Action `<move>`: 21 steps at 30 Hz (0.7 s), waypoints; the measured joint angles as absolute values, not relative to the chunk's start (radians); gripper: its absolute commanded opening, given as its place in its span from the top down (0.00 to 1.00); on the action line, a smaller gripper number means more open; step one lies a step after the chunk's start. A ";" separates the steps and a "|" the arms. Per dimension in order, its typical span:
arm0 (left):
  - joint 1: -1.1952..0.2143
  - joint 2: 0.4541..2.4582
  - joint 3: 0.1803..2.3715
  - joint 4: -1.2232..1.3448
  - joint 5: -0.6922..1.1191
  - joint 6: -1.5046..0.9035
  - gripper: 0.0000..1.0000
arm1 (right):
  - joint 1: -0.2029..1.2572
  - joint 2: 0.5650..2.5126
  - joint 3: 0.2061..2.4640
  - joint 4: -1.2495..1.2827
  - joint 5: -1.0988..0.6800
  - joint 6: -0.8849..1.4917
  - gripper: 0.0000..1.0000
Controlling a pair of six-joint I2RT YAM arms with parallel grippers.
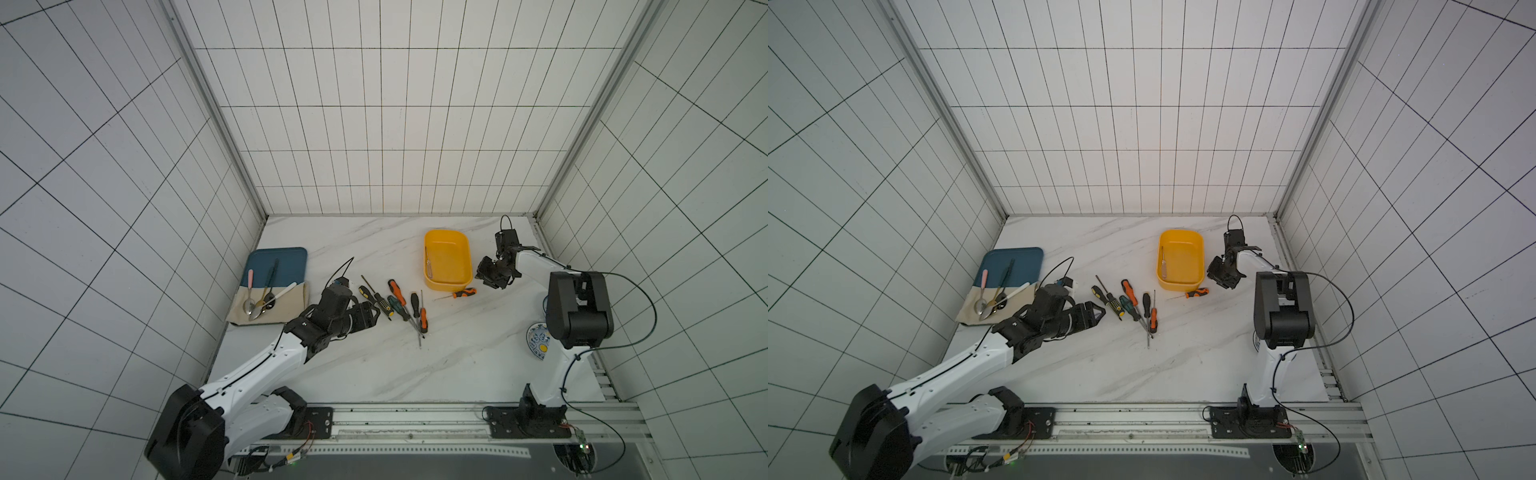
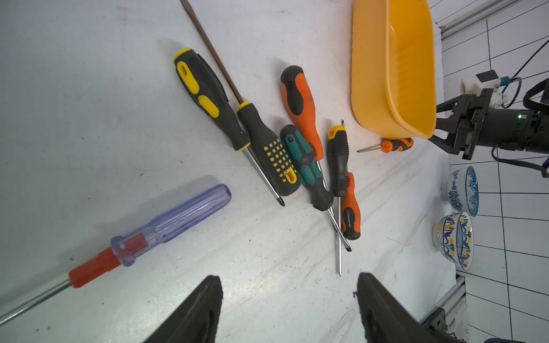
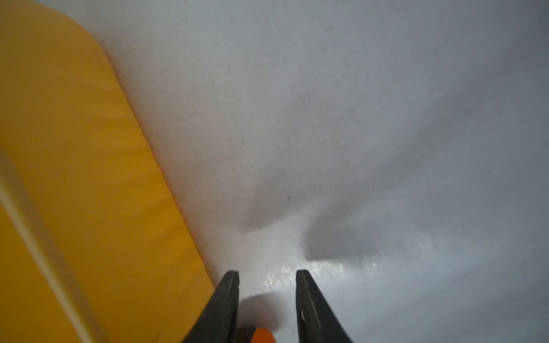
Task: Put the screwdriver on the desktop into the storage box
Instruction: Pick up the screwdriver from the center of the board.
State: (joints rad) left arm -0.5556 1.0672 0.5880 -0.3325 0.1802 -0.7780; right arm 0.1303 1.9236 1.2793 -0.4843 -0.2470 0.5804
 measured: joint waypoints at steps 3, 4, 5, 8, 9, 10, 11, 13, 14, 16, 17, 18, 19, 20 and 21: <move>-0.556 1.068 0.588 -0.332 0.180 -0.778 0.24 | 0.131 1.938 1.280 -0.484 -0.258 0.582 0.65; -0.556 1.068 0.588 -0.332 0.180 -0.778 0.24 | 0.131 1.939 1.280 -0.483 -0.261 0.582 0.65; -0.556 1.068 0.588 -0.332 0.180 -0.778 0.24 | 0.134 1.939 1.280 -0.483 -0.267 0.582 0.65; -0.556 1.074 0.588 -0.332 0.181 -0.778 0.24 | 0.143 1.939 1.280 -0.484 -0.276 0.581 0.65; -0.556 1.076 0.588 -0.332 0.181 -0.778 0.24 | 0.147 1.939 1.279 -0.483 -0.277 0.581 0.65; -0.556 1.078 0.588 -0.332 0.181 -0.778 0.24 | 0.153 1.939 1.278 -0.483 -0.277 0.581 0.65; -0.556 1.079 0.588 -0.332 0.180 -0.778 0.24 | 0.159 1.939 1.275 -0.482 -0.277 0.580 0.65; -0.556 1.079 0.588 -0.332 0.181 -0.778 0.24 | 0.171 1.928 1.258 -0.475 -0.278 0.581 0.65; -0.556 1.080 0.588 -0.331 0.181 -0.778 0.24 | 0.175 1.920 1.246 -0.472 -0.278 0.581 0.65; -0.556 1.082 0.588 -0.331 0.180 -0.778 0.24 | 0.186 1.898 1.218 -0.470 -0.278 0.581 0.65; -0.556 1.084 0.588 -0.331 0.180 -0.778 0.24 | 0.190 1.888 1.207 -0.471 -0.278 0.581 0.65; -0.556 1.085 0.588 -0.331 0.180 -0.778 0.24 | 0.194 1.878 1.196 -0.471 -0.277 0.580 0.65; -0.556 1.086 0.588 -0.331 0.181 -0.778 0.24 | 0.200 1.867 1.185 -0.472 -0.276 0.580 0.65; -0.556 1.087 0.588 -0.331 0.180 -0.778 0.24 | 0.206 1.857 1.177 -0.472 -0.276 0.580 0.65; -0.556 1.087 0.588 -0.329 0.180 -0.778 0.24 | 0.213 1.846 1.168 -0.472 -0.274 0.580 0.65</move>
State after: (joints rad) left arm -0.5556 1.0870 0.5880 -0.3294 0.1802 -0.7784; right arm 0.2127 1.8458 1.1679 -0.4721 -0.2741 0.5800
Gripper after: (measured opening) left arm 0.756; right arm 0.350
